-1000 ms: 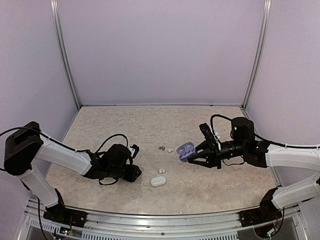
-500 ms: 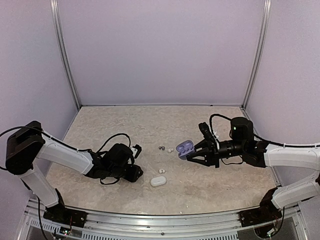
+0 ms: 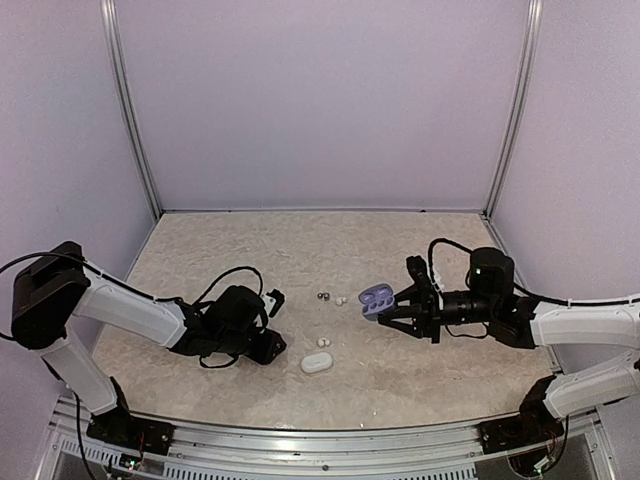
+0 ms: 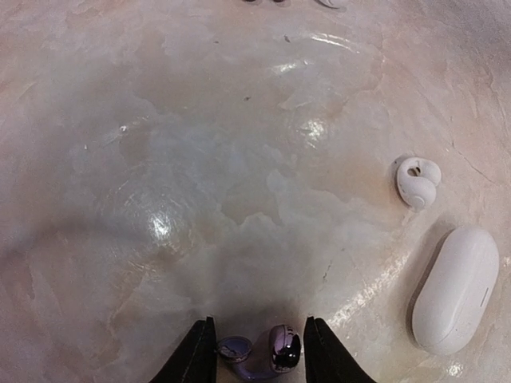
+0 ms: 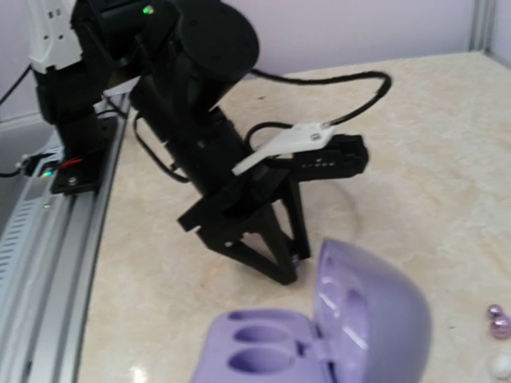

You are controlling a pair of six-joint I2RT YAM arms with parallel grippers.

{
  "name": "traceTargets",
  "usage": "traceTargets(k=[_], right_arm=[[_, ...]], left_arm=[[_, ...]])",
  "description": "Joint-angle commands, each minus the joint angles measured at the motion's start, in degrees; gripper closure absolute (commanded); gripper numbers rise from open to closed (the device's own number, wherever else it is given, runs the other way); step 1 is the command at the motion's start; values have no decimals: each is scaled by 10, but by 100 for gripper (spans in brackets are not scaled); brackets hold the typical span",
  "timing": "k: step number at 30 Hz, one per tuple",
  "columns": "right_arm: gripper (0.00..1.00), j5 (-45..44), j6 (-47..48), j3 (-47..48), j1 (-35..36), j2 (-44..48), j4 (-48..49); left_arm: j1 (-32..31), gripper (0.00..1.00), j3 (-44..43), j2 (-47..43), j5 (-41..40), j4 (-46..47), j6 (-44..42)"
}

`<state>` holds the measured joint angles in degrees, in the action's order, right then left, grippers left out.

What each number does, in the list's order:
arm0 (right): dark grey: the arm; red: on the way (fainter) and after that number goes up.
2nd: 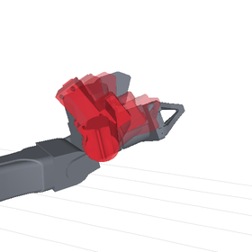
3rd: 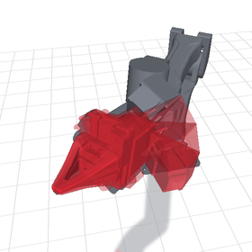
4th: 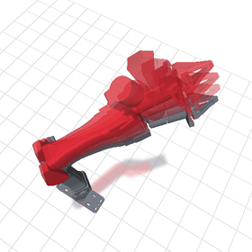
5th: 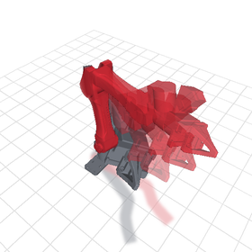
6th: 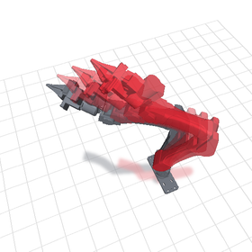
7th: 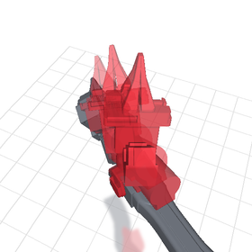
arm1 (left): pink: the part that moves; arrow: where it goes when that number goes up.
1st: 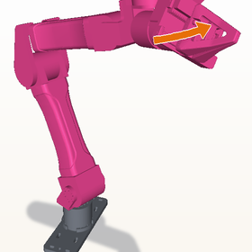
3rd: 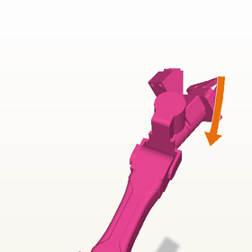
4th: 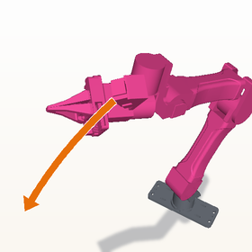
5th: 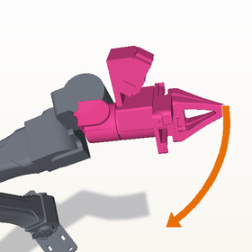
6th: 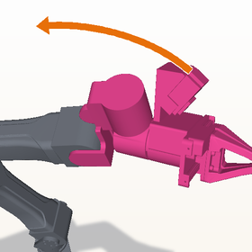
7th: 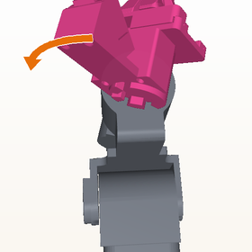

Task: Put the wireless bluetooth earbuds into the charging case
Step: Pick up the right earbud from the center of the board.

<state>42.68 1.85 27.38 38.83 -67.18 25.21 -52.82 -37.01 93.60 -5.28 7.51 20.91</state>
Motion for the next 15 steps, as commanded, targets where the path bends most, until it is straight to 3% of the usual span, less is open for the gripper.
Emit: traceTargets(k=[1, 7, 15], right_arm=[[100, -38, 16, -27, -3, 27, 83], [100, -54, 35, -40, -2, 28, 113], [100, -93, 88, -57, 22, 26, 141]], left_arm=[[2, 57, 10, -8, 13, -12, -13], [5, 55, 18, -9, 13, -6, -22], [5, 61, 28, 4, 9, 4, -34]])
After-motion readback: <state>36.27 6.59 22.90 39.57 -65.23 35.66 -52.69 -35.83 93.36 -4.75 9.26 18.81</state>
